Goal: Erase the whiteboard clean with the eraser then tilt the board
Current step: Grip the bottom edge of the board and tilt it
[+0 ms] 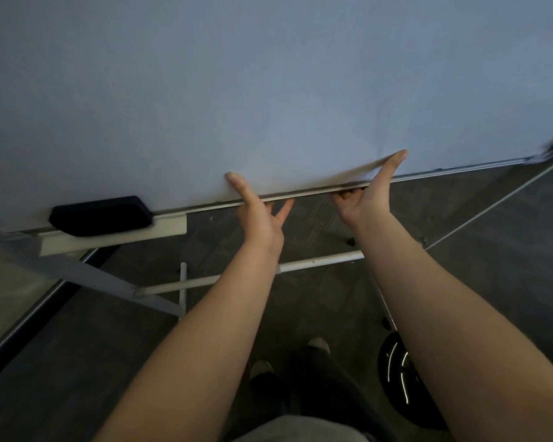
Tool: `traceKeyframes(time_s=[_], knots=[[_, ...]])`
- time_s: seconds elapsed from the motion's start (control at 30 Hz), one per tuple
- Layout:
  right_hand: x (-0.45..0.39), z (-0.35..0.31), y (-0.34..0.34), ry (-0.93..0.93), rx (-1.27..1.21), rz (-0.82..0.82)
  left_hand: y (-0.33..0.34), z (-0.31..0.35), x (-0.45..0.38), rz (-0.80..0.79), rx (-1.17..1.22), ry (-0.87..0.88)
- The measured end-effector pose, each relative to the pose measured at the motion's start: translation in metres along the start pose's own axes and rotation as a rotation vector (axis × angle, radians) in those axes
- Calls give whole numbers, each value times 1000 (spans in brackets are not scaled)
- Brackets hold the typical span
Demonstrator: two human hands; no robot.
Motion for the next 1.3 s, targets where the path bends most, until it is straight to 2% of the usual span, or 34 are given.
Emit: traceKeyframes(time_s=[0.2, 0.63, 0.87, 1.03, 1.3], knots=[[21, -32, -35, 9, -3, -64, 18, -36, 29, -22, -27, -16], [14, -33, -35, 110, 9, -198, 22, -36, 22, -86, -59, 34], [-29, -54, -35, 4, 16, -113, 51, -46, -13, -78, -22, 8], [-60, -88, -36, -92, 39, -46, 80, -64, -39, -138, -7, -95], [-100, -145, -39, -121, -16, 36, 140, -95, -78, -170, -71, -179]])
Point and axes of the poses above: each hand's wrist, its own x-axis away from the middle knuckle, its own y-axis out of the palm, z = x × y, the point moved 7 cm from there along -x, towards the middle knuckle, and after that the axes turned 6 degrees about -z, right-handed, at the moved point
